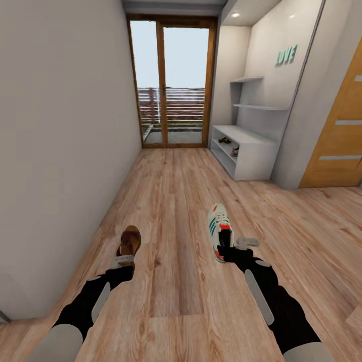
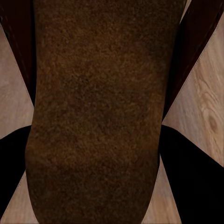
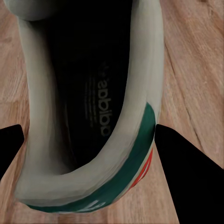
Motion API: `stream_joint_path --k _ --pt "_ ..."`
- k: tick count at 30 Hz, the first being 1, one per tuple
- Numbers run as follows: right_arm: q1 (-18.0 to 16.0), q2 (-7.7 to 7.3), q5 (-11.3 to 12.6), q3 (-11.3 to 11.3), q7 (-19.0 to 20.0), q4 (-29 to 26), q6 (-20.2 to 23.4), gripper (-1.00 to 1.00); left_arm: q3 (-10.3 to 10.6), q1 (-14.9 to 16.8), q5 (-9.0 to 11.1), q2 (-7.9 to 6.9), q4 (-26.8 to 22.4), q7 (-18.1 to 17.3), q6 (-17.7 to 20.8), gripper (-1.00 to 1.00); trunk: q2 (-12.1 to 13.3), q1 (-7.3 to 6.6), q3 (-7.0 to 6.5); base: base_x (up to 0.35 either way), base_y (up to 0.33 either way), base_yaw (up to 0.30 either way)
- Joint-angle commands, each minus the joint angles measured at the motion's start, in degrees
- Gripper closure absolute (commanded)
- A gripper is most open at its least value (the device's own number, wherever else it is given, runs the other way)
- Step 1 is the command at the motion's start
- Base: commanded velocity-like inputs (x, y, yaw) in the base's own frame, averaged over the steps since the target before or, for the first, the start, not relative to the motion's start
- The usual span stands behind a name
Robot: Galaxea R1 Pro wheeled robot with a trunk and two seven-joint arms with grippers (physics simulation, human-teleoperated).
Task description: Pick up the two gym shoes and the two sandals from the corridor floor and place them onto the hallstand (shoe rack) in the corridor, making sure they are on the rack and not on the floor. Arrange them so the two gym shoes are next to each other and the two sandals are next to each other.
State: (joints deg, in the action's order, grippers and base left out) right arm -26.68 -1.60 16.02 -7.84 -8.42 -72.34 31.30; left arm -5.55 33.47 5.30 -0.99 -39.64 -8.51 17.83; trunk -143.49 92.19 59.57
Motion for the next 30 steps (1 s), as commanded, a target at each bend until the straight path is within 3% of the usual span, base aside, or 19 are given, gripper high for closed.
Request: stream_joint_path --k 1,16,30 --pt "0.0 -0.08 0.6 -0.2 -0.6 -0.1 0.2 1.00 -0.2 0.0 0.6 0.02 -0.1 -0.2 0.5 1.00 0.0 0.02 0.06 0.345 0.000 0.000" --pt "0.0 -0.07 0.6 -0.2 -0.6 -0.1 0.4 1.00 -0.2 0.0 0.6 0.02 -0.1 -0.2 0.4 1.00 0.0 0.02 0.58 0.345 0.000 0.078" --pt "0.0 -0.15 0.6 -0.2 -0.6 -0.1 0.4 1.00 -0.2 0.0 0.6 0.02 -0.1 -0.2 0.4 1.00 0.0 0.02 1.20 0.345 0.000 -0.048"
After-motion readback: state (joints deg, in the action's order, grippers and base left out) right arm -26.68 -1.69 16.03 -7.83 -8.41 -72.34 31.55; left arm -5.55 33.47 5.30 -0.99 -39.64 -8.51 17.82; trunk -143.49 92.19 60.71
